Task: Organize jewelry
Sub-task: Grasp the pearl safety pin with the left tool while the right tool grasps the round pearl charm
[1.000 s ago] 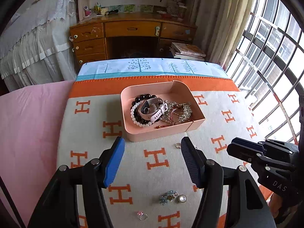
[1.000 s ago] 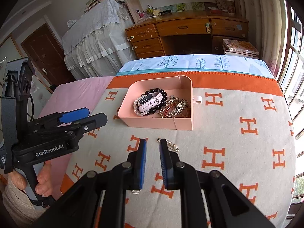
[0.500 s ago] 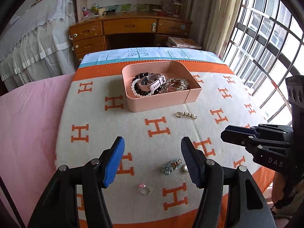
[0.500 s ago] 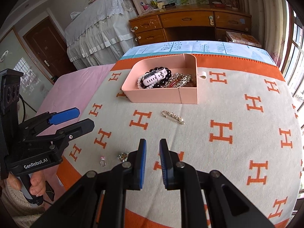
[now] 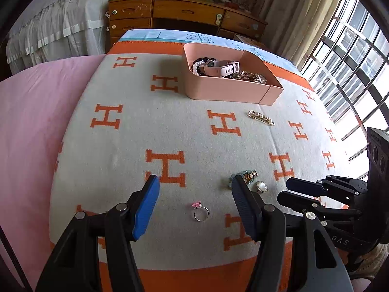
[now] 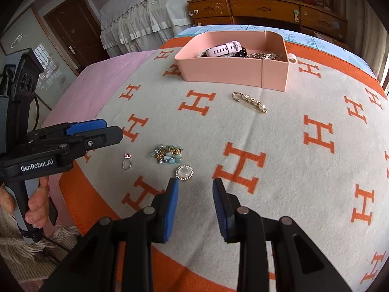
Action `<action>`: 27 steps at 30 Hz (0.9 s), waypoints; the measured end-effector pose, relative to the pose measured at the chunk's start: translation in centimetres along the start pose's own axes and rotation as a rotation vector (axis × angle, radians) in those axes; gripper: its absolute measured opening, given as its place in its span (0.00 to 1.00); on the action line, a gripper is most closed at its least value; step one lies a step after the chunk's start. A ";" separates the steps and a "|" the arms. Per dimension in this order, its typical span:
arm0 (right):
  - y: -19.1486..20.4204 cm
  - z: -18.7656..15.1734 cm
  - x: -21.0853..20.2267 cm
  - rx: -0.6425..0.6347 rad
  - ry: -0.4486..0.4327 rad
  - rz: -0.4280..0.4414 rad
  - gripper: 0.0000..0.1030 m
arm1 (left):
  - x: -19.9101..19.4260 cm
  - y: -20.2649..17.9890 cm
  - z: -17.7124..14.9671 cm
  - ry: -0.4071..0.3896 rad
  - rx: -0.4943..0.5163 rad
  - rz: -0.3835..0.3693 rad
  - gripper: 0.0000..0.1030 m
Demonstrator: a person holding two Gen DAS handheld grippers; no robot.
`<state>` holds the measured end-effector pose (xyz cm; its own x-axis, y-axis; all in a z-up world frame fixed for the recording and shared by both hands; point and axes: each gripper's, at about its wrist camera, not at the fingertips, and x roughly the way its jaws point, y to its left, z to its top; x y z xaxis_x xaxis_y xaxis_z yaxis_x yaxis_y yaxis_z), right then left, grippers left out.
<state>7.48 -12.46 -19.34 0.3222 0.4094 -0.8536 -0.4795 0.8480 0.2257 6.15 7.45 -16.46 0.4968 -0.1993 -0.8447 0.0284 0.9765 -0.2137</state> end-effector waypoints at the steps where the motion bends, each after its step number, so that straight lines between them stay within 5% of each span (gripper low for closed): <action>1: 0.1 -0.1 0.3 -0.007 0.006 0.002 0.29 | 0.0 0.1 -0.1 0.000 -0.004 -0.005 0.58; 15: 2.7 0.0 2.3 -0.152 -0.030 -0.027 0.29 | 1.2 -0.4 0.0 0.012 -0.013 -0.035 0.58; 22: 4.3 -0.8 2.7 -0.275 -0.093 -0.128 0.29 | 1.5 -0.6 0.2 0.010 -0.015 -0.042 0.58; 27: 3.6 -0.8 2.4 -0.256 -0.106 -0.135 0.19 | 1.9 -1.1 0.8 0.010 -0.003 -0.049 0.58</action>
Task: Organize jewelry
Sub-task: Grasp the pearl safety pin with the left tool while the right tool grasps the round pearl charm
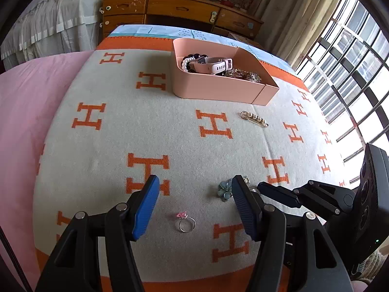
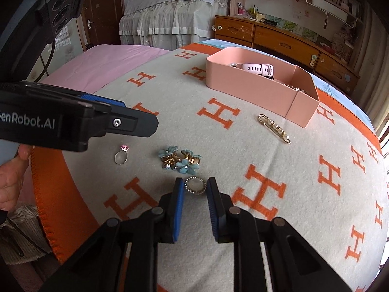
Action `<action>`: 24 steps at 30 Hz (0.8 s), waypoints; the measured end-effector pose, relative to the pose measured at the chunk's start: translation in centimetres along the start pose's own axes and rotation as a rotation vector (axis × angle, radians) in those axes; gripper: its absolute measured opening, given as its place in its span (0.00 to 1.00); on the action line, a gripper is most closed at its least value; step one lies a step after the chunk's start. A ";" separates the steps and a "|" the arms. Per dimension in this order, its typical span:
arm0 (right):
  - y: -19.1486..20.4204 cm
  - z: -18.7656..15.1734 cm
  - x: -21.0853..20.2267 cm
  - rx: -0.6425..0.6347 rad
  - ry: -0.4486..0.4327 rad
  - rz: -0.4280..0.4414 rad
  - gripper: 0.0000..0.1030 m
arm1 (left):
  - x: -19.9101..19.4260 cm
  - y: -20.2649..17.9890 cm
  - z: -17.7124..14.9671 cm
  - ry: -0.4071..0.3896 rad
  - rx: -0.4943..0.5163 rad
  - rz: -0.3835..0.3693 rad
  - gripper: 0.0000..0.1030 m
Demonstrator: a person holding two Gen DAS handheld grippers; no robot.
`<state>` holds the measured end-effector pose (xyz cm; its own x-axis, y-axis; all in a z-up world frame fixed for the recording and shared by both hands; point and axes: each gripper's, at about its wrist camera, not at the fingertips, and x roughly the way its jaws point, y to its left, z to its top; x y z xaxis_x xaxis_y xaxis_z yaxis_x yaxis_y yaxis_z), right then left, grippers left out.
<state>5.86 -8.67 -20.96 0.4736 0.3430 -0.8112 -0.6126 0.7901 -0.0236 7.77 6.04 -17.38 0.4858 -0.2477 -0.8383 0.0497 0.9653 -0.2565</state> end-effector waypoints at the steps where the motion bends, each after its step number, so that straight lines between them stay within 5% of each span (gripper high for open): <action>1: -0.4 -0.1 -0.1 0.013 -0.003 0.006 0.19 | 0.1 -0.2 0.2 -0.001 0.006 -0.001 0.58; 12: -6.0 -0.6 -0.8 0.215 -0.005 -0.041 0.19 | 3.0 -5.3 3.8 0.012 0.154 -0.025 0.58; 24: -10.1 -1.8 -2.0 0.339 -0.031 -0.039 0.19 | 8.6 -11.1 7.6 0.068 0.463 0.025 0.58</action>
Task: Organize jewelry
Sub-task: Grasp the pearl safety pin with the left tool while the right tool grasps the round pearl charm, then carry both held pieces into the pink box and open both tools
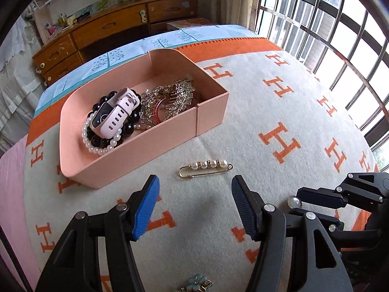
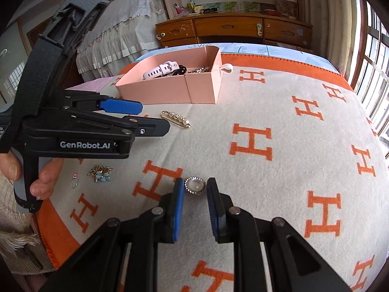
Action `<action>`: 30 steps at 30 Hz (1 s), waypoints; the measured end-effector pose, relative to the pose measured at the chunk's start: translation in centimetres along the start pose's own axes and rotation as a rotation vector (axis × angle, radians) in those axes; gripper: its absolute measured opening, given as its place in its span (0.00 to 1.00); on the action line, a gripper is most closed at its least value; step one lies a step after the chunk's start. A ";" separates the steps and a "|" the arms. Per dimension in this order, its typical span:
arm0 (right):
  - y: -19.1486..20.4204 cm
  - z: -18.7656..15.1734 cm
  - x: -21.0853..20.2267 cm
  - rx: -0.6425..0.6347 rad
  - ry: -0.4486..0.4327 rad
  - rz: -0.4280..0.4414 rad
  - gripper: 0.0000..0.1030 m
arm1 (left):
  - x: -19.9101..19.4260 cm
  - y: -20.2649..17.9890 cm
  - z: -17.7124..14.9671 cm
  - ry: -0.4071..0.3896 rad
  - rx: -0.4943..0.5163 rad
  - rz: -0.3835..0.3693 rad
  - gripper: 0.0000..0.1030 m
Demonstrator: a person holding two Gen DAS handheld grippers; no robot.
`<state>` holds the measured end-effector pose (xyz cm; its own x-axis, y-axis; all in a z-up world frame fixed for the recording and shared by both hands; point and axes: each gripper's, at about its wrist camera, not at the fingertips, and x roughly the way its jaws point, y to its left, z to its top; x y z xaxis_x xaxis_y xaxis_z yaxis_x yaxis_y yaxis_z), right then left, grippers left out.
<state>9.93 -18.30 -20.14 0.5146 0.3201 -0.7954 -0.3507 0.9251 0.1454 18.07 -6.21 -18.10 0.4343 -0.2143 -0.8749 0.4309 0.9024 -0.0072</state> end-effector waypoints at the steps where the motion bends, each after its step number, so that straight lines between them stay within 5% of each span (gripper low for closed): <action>1: -0.1 0.0 0.0 0.003 0.000 0.002 0.19 | 0.2 -0.3 0.2 0.002 0.025 0.000 0.58; 9: -1.4 -0.2 0.2 0.047 0.003 0.050 0.19 | 2.2 -1.6 1.6 0.027 0.181 0.036 0.56; 13: -1.8 -0.2 0.2 0.067 0.002 0.072 0.19 | 2.5 -1.4 2.1 0.047 0.206 -0.009 0.40; 19: -2.2 -0.2 0.3 0.081 0.001 0.089 0.19 | 2.6 -1.6 2.4 0.085 0.208 -0.083 0.11; 30: -2.3 -0.1 0.0 0.091 -0.001 0.083 0.19 | 0.5 -0.7 1.8 0.048 0.075 -0.065 0.05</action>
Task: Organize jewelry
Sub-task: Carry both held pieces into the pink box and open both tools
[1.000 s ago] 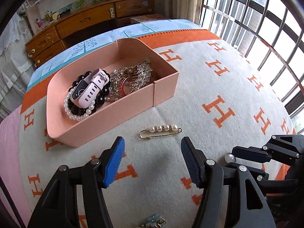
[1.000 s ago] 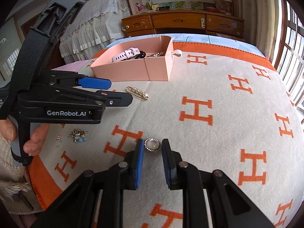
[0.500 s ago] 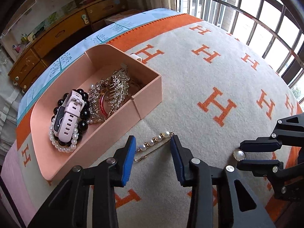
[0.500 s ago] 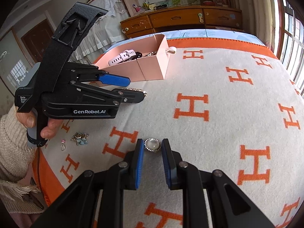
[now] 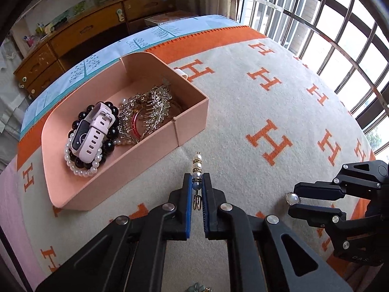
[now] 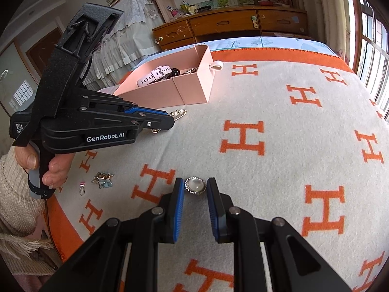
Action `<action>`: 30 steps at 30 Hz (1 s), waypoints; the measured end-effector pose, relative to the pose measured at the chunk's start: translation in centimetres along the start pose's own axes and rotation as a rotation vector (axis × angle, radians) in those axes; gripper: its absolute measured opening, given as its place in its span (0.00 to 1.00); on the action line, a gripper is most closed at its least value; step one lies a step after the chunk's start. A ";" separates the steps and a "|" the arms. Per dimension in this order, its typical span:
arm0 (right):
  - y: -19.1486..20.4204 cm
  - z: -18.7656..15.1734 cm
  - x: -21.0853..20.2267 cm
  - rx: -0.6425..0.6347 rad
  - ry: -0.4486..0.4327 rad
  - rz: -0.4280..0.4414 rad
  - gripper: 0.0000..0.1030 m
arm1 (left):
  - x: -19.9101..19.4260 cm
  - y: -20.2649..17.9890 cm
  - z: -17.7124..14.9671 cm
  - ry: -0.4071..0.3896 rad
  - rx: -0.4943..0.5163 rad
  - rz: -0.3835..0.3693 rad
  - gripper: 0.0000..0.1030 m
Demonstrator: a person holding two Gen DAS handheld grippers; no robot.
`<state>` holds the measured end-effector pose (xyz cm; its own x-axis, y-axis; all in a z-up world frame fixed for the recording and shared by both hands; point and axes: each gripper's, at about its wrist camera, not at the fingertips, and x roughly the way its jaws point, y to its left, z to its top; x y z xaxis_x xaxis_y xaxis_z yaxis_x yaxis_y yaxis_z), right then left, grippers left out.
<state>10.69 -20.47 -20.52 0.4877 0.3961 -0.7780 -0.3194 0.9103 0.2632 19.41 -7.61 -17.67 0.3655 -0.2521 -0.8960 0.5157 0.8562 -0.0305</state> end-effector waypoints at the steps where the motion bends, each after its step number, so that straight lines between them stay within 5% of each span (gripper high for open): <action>1: 0.1 0.2 -0.2 0.003 -0.004 0.002 0.19 | -0.7 0.2 0.0 -0.013 -0.017 -0.005 0.05; 8: 0.9 3.7 -3.4 0.046 -0.061 0.090 0.19 | -7.6 2.4 0.4 -0.141 -0.117 0.003 0.05; 17: 3.1 13.5 -7.1 0.074 -0.216 0.128 0.19 | -13.4 6.5 3.4 -0.263 -0.260 0.061 0.05; 24: 2.1 19.4 -1.9 0.143 -0.155 0.106 0.19 | -10.6 9.3 6.4 -0.254 -0.323 0.066 0.05; 30: 0.1 20.7 4.5 0.206 -0.054 0.070 0.19 | -6.4 10.4 7.7 -0.219 -0.348 0.072 0.05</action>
<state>29.67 -16.13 -12.17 0.5143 0.4604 -0.7236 -0.1840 0.8833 0.4312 28.40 -0.54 -8.81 0.5667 -0.2442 -0.7869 0.2040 0.9669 -0.1531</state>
